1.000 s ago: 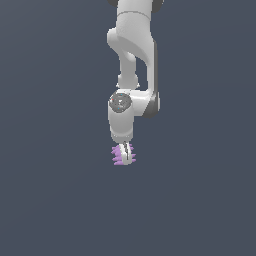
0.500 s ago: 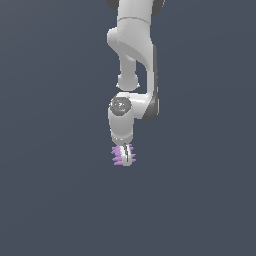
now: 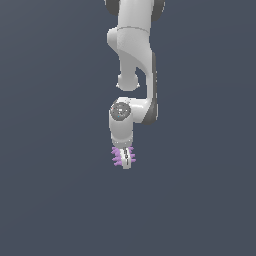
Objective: Pick up the object and move it to a goal position.
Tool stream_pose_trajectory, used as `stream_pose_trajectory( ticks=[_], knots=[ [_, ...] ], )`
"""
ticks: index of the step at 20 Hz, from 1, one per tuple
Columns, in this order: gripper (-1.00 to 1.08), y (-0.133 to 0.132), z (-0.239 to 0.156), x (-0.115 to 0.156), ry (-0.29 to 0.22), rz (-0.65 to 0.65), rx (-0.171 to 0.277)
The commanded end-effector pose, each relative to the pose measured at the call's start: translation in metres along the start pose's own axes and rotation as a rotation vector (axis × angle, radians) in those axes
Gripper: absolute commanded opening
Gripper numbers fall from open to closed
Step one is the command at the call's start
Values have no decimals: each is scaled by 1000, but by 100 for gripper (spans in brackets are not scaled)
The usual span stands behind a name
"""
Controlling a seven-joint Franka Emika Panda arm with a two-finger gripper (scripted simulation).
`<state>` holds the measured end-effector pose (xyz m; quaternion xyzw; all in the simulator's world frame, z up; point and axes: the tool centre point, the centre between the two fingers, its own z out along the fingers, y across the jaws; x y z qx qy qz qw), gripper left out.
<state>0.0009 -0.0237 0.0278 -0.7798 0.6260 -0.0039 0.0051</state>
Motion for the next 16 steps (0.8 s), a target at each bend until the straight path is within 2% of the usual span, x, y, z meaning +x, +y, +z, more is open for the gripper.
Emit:
stream_pose_trajectory(
  ticks=[1, 10, 11, 16],
  knots=[
    [-100, 4, 13, -1, 0, -2, -13],
    [-100, 4, 13, -1, 0, -2, -13],
    [-100, -3, -1, 0, 2, -1, 7],
    [-100, 3, -2, 6, 2, -1, 6]
  ],
)
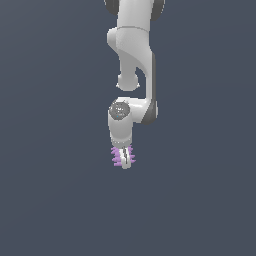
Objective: Pick up the object and move it to a goal position.
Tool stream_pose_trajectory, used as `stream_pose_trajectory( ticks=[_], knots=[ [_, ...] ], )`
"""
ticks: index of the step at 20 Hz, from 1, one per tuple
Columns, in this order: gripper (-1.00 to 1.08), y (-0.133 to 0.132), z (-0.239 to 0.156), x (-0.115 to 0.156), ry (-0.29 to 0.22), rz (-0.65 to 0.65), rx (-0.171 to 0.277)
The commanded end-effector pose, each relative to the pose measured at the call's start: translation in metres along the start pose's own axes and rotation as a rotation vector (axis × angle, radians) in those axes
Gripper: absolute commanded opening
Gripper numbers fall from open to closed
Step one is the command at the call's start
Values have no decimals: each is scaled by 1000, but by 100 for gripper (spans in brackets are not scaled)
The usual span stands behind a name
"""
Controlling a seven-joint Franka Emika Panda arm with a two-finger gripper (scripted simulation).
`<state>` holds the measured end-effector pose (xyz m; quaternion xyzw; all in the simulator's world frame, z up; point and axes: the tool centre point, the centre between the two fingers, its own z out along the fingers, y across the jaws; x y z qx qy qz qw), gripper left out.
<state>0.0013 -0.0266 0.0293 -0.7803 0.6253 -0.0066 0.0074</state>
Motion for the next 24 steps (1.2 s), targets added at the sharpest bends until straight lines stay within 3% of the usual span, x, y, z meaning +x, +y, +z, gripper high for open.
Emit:
stream_pose_trajectory(
  ticks=[1, 7, 18, 24],
  knots=[
    [-100, 5, -1, 5, 0, 1, -1],
    [-100, 32, -5, 30, 0, 1, -5],
    [-100, 110, -20, 106, -2, 0, -16],
    [-100, 132, -25, 129, -2, 0, -19]
  ],
)
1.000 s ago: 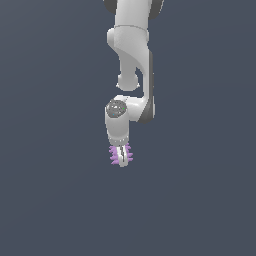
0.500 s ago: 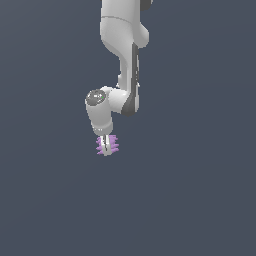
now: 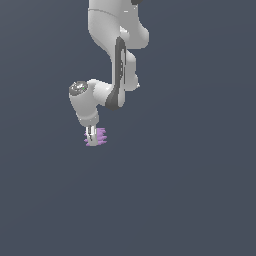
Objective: Pick up the object and move it to a goal position.
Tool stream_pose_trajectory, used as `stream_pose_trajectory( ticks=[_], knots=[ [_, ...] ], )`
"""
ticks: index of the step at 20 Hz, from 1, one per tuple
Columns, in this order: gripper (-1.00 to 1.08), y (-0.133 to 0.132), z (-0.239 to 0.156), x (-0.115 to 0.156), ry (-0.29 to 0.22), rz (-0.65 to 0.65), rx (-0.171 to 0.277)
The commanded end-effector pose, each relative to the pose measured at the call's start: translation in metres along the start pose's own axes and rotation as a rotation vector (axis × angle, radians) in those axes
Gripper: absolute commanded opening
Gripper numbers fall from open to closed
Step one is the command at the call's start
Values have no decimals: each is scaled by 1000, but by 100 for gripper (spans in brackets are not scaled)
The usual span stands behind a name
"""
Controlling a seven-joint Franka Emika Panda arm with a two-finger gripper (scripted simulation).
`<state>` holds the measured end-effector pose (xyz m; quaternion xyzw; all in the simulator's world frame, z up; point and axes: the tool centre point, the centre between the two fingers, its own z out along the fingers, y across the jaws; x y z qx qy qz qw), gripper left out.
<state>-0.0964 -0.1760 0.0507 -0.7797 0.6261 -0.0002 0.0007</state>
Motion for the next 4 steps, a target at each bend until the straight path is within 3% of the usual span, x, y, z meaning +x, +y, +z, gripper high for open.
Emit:
stream_pose_trajectory(
  ticks=[1, 4],
  knots=[
    [-100, 6, -1, 6, 0, -2, -1],
    [-100, 7, -2, 9, 0, -2, -1]
  ],
)
